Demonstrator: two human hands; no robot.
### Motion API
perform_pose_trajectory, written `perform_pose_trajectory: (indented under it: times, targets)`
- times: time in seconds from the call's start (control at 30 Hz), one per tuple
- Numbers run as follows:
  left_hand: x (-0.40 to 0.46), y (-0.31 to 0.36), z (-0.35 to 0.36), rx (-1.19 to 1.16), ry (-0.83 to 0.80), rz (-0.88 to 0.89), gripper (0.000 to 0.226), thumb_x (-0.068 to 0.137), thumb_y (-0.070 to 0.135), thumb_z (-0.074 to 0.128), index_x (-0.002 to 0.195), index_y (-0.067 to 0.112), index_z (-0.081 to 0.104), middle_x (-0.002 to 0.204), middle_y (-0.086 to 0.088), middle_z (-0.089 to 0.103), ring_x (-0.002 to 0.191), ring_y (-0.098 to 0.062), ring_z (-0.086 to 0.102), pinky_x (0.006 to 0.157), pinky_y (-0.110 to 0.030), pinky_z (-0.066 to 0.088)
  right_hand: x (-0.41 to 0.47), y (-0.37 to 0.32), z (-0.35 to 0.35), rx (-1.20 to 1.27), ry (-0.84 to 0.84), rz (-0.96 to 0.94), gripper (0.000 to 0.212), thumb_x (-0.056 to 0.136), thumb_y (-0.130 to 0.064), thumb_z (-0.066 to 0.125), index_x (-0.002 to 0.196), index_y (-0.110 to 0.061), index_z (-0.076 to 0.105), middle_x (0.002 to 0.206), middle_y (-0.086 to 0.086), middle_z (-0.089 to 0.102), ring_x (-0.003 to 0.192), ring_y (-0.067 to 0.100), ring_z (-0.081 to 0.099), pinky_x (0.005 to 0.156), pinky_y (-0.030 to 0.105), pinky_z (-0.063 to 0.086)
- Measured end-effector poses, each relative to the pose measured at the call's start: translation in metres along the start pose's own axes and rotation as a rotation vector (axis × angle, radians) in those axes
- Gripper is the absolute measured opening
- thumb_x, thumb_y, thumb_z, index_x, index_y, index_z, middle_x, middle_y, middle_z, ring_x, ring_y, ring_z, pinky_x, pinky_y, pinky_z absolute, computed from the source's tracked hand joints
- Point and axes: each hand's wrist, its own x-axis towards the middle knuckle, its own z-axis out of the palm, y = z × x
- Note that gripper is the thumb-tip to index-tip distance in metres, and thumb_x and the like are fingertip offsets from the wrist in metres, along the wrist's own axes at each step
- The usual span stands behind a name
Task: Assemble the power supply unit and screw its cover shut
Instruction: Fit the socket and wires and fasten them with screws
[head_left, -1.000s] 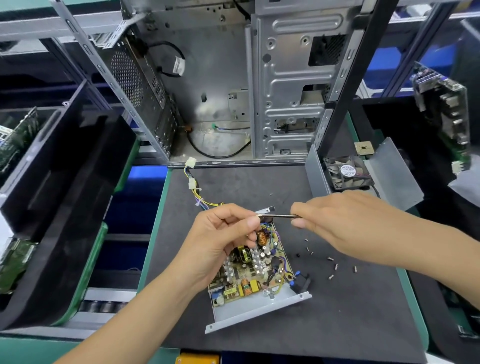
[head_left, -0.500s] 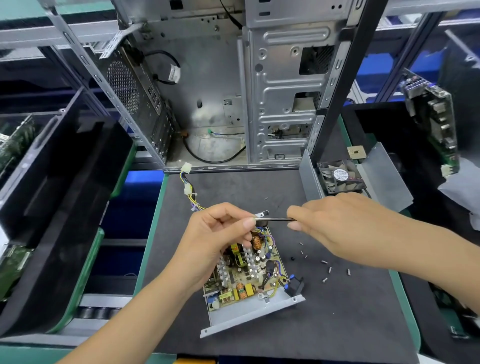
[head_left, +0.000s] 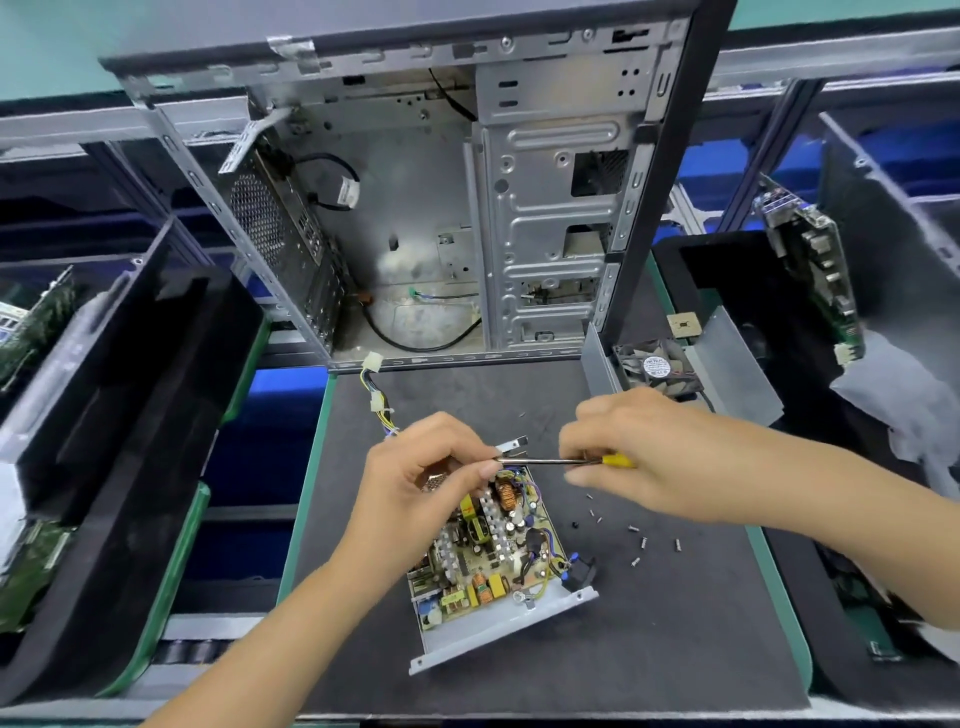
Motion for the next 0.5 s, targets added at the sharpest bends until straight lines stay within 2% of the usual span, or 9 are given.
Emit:
perform_pose_trajectory:
  times: [0.07, 0.13, 0.2, 0.27, 0.37, 0.43, 0.5]
  targets:
    - [0.001, 0.003, 0.003, 0.086, 0.009, 0.11, 0.001, 0.08, 0.005, 0.073, 0.079, 0.005, 0.073, 0.077, 0.003, 0.065, 0.072, -0.013, 0.062, 0.066, -0.022, 0.048, -0.004, -0.002, -0.006, 0.068, -0.03, -0.002, 0.033, 0.096, -0.035, 0.049, 0.064, -0.038, 0.042, 0.068, -0.007, 0.048, 0.065, 0.007, 0.042, 0.063, 0.023, 0.037]
    - [0.0, 0.005, 0.007, 0.117, 0.012, 0.149, 0.002, 0.081, 0.005, 0.072, 0.079, 0.003, 0.072, 0.077, 0.002, 0.065, 0.072, -0.013, 0.062, 0.067, -0.022, 0.049, -0.008, 0.0, -0.011, 0.111, -0.047, 0.001, 0.037, 0.097, -0.032, 0.049, 0.06, -0.033, 0.046, 0.061, 0.001, 0.048, 0.057, 0.011, 0.037, 0.055, 0.022, 0.033]
    - [-0.003, 0.009, 0.014, 0.023, 0.0, 0.018, 0.007, 0.082, 0.003, 0.071, 0.077, 0.008, 0.072, 0.074, 0.001, 0.064, 0.068, -0.016, 0.062, 0.065, -0.028, 0.052, -0.009, 0.004, -0.012, 0.042, -0.046, 0.005, 0.032, 0.097, -0.03, 0.048, 0.067, -0.018, 0.049, 0.061, 0.008, 0.047, 0.056, 0.014, 0.034, 0.052, 0.024, 0.031]
    - [-0.005, 0.013, 0.021, -0.124, 0.026, -0.155, 0.019, 0.084, -0.002, 0.07, 0.075, 0.014, 0.07, 0.072, -0.004, 0.063, 0.062, -0.019, 0.063, 0.062, -0.029, 0.052, -0.01, 0.005, -0.01, -0.042, -0.011, 0.01, 0.032, 0.098, -0.03, 0.046, 0.071, -0.012, 0.046, 0.062, 0.009, 0.046, 0.057, 0.017, 0.035, 0.054, 0.029, 0.034]
    - [-0.007, 0.018, 0.03, -0.245, 0.088, -0.291, 0.018, 0.085, -0.006, 0.067, 0.075, 0.01, 0.069, 0.066, -0.005, 0.064, 0.057, -0.016, 0.062, 0.061, -0.022, 0.051, -0.012, 0.006, -0.005, -0.23, 0.036, -0.004, 0.026, 0.099, -0.031, 0.039, 0.082, -0.018, 0.054, 0.072, 0.001, 0.051, 0.07, 0.021, 0.05, 0.06, 0.033, 0.042]
    - [-0.009, 0.021, 0.033, -0.294, 0.112, -0.347, 0.013, 0.086, -0.005, 0.066, 0.078, 0.006, 0.069, 0.063, -0.004, 0.064, 0.057, -0.016, 0.062, 0.061, -0.022, 0.052, -0.011, 0.006, -0.002, -0.441, 0.061, -0.027, 0.022, 0.1, -0.029, 0.035, 0.101, -0.026, 0.057, 0.079, -0.006, 0.046, 0.072, 0.022, 0.05, 0.055, 0.03, 0.033]
    - [-0.012, 0.022, 0.035, -0.326, 0.13, -0.387, 0.01, 0.086, -0.005, 0.066, 0.082, 0.003, 0.07, 0.063, -0.005, 0.065, 0.057, -0.015, 0.062, 0.061, -0.021, 0.052, -0.01, 0.006, -0.001, -0.585, 0.08, -0.038, 0.019, 0.097, -0.024, 0.039, 0.107, -0.028, 0.055, 0.074, -0.006, 0.037, 0.062, 0.021, 0.039, 0.046, 0.029, 0.022]
